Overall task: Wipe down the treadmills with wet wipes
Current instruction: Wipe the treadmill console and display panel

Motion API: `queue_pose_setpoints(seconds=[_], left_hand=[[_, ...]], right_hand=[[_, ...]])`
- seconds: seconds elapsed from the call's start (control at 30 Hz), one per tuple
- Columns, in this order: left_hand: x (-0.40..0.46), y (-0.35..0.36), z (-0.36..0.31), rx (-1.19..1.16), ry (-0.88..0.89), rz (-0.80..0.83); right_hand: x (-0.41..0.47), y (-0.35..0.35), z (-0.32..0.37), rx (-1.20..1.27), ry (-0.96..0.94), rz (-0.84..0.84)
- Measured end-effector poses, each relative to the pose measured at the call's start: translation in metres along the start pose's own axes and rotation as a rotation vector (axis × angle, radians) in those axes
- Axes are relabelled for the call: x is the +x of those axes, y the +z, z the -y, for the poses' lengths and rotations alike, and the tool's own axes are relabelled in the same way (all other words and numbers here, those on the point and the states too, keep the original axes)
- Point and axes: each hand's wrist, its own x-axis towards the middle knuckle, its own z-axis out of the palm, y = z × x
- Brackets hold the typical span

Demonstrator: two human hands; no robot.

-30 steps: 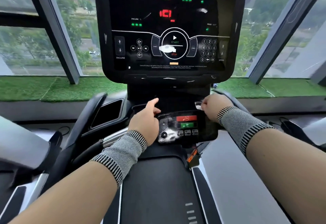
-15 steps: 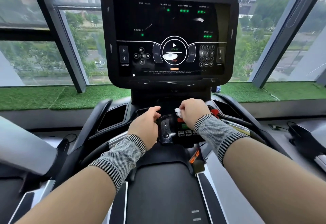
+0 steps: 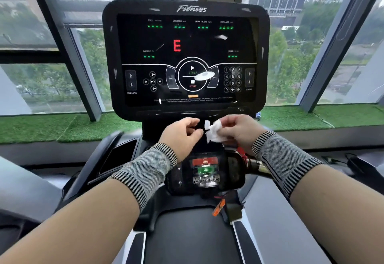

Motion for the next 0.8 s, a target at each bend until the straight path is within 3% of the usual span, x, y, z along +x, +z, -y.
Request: queue_pose_setpoints(seconds=[0.07, 0.13, 0.23, 0.5, 0.67, 0.8], left_hand=[[0.016, 0.011, -0.01, -0.083, -0.008, 0.081], [0.032, 0.023, -0.019, -0.043, 0.0, 0.088], [0.055, 0.04, -0.029, -0.013, -0.05, 0.067], [0.093, 0.085, -0.044, 0.035, -0.189, 0.065], [0.105, 0.105, -0.038, 0.295, -0.251, 0.237], [0.112, 0.116, -0.034, 0.6, -0.101, 0.337]], right_hand=[[0.007, -0.008, 0.003, 0.094, -0.004, 0.103], [0.015, -0.021, 0.001, 0.037, -0.036, 0.122], [0.029, -0.05, -0.009, -0.08, -0.046, 0.069], [0.066, -0.113, -0.047, -0.017, 0.018, -0.033], [0.084, -0.115, -0.081, -0.076, 0.135, -0.085], [0.106, -0.108, -0.109, -0.034, 0.295, -0.151]])
